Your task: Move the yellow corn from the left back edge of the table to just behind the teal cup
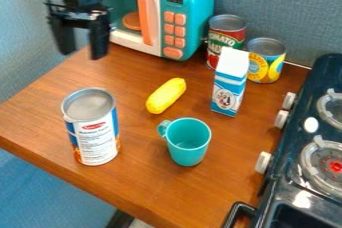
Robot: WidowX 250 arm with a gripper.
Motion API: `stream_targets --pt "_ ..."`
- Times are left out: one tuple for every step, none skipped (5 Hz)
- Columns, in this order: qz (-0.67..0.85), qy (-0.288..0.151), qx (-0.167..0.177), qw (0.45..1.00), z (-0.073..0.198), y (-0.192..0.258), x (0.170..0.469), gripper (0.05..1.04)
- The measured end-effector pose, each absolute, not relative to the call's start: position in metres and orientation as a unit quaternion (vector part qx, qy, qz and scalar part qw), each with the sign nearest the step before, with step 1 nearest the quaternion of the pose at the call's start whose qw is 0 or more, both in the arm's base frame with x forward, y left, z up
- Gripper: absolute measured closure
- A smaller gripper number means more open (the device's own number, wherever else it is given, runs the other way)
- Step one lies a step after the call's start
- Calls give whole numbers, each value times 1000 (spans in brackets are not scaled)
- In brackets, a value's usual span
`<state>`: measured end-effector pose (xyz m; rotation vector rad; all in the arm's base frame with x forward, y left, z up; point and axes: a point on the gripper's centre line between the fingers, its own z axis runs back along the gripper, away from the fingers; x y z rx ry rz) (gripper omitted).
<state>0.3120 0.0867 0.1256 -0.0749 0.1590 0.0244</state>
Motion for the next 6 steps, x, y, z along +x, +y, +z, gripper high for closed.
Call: stream_targets --pt "-25 34 7 999 153 72 286 95" --pt "-78 1 -3 997 167 59 261 95" --pt "-106 -7 -50 993 165 38 252 95" --pt "-56 14 -55 997 135 3 267 95" --pt "-17 9 -53 998 114 -23 276 95" --pt "10 -11 2 1000 101 -45 273 95"
